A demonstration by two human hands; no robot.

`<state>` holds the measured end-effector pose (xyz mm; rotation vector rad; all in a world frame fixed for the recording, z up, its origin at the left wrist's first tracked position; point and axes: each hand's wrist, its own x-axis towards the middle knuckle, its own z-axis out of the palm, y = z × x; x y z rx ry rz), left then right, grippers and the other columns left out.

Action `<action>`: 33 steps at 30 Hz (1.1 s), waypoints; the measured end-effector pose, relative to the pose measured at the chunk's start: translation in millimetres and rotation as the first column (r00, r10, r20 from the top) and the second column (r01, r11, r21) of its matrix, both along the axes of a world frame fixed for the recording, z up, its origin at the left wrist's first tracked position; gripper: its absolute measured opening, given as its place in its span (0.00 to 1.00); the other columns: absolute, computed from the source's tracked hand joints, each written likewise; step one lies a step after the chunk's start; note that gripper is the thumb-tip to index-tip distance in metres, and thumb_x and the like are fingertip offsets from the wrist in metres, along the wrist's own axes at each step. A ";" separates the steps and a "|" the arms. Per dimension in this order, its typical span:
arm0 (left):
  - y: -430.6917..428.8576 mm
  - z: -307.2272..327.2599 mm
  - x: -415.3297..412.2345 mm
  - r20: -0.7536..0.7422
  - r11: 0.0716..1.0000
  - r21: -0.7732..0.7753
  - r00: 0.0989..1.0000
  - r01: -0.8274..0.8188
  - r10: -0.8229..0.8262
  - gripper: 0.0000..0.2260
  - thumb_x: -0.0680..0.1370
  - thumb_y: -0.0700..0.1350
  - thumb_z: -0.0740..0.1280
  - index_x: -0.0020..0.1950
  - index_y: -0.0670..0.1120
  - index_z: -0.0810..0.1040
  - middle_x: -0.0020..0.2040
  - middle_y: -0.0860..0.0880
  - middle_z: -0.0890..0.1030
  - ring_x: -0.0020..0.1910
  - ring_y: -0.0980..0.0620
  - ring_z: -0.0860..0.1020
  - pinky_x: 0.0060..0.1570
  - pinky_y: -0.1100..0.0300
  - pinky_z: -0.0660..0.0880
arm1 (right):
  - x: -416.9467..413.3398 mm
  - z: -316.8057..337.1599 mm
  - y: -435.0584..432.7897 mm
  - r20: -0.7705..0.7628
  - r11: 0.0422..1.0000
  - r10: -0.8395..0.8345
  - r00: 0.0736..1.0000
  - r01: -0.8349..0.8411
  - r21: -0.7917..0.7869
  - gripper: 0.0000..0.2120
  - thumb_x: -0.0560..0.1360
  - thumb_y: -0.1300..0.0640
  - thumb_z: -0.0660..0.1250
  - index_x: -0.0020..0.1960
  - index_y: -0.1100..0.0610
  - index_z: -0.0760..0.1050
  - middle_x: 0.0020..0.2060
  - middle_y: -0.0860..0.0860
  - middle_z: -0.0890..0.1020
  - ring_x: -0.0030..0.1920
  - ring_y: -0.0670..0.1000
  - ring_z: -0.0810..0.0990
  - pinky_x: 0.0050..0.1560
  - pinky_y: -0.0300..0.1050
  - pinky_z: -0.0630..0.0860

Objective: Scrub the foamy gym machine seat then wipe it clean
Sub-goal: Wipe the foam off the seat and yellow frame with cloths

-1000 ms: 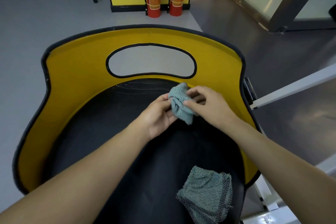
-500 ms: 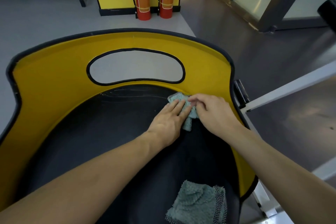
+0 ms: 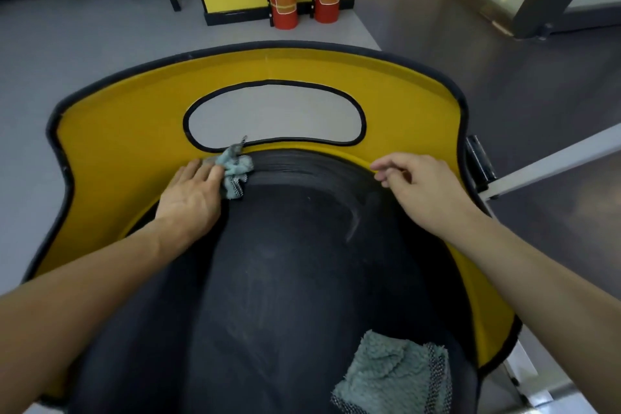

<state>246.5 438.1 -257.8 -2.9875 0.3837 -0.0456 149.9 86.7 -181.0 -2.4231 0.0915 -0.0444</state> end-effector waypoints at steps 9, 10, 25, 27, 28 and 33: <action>-61.4 -2.9 3.1 -0.075 0.944 -0.309 0.987 0.115 -0.145 0.24 0.77 0.40 0.58 0.72 0.32 0.68 0.69 0.30 0.70 0.68 0.29 0.69 0.72 0.41 0.64 | -16.2 -0.5 -21.4 -0.017 0.998 -0.047 0.999 0.048 0.050 0.14 0.84 0.57 0.58 0.58 0.45 0.81 0.48 0.39 0.84 0.52 0.41 0.82 0.60 0.51 0.79; -82.4 -6.7 2.6 -0.056 0.920 -0.340 0.973 0.194 -0.225 0.27 0.76 0.43 0.54 0.72 0.31 0.69 0.68 0.29 0.71 0.68 0.28 0.70 0.72 0.40 0.65 | -17.0 -0.2 -23.0 -0.010 0.995 -0.060 0.998 0.061 0.085 0.14 0.84 0.58 0.58 0.57 0.45 0.81 0.47 0.40 0.84 0.51 0.40 0.82 0.59 0.50 0.79; -198.7 -9.3 -21.2 -0.055 0.904 0.013 0.903 0.427 -0.425 0.28 0.82 0.48 0.51 0.81 0.40 0.53 0.80 0.39 0.58 0.79 0.41 0.56 0.77 0.48 0.54 | -7.3 11.0 -3.0 0.078 0.960 -0.089 0.993 0.064 0.274 0.15 0.83 0.61 0.58 0.55 0.49 0.82 0.44 0.46 0.86 0.45 0.43 0.85 0.57 0.53 0.82; -151.7 -7.6 8.1 -0.071 0.960 -0.063 0.958 0.274 -0.278 0.29 0.78 0.50 0.49 0.78 0.41 0.58 0.75 0.40 0.65 0.74 0.41 0.63 0.75 0.49 0.58 | -6.7 13.4 -1.6 0.075 0.964 -0.088 0.993 0.066 0.256 0.14 0.84 0.61 0.58 0.57 0.51 0.82 0.45 0.45 0.85 0.46 0.42 0.84 0.57 0.51 0.82; -121.3 -7.9 18.2 -0.089 0.974 -0.073 0.971 0.216 -0.222 0.31 0.76 0.51 0.45 0.77 0.41 0.60 0.73 0.40 0.66 0.73 0.41 0.64 0.75 0.49 0.59 | -5.8 14.3 -0.7 0.078 0.966 -0.087 0.993 0.064 0.250 0.14 0.84 0.61 0.58 0.57 0.51 0.82 0.45 0.45 0.85 0.46 0.42 0.84 0.57 0.51 0.82; -3.0 -8.8 12.4 -0.133 0.994 -0.112 0.991 -0.011 -0.004 0.23 0.85 0.45 0.52 0.78 0.35 0.59 0.76 0.35 0.63 0.77 0.38 0.60 0.78 0.47 0.54 | -2.2 11.0 5.8 0.050 0.970 -0.069 0.996 0.055 0.238 0.15 0.84 0.61 0.58 0.56 0.48 0.82 0.45 0.45 0.85 0.46 0.42 0.84 0.57 0.52 0.82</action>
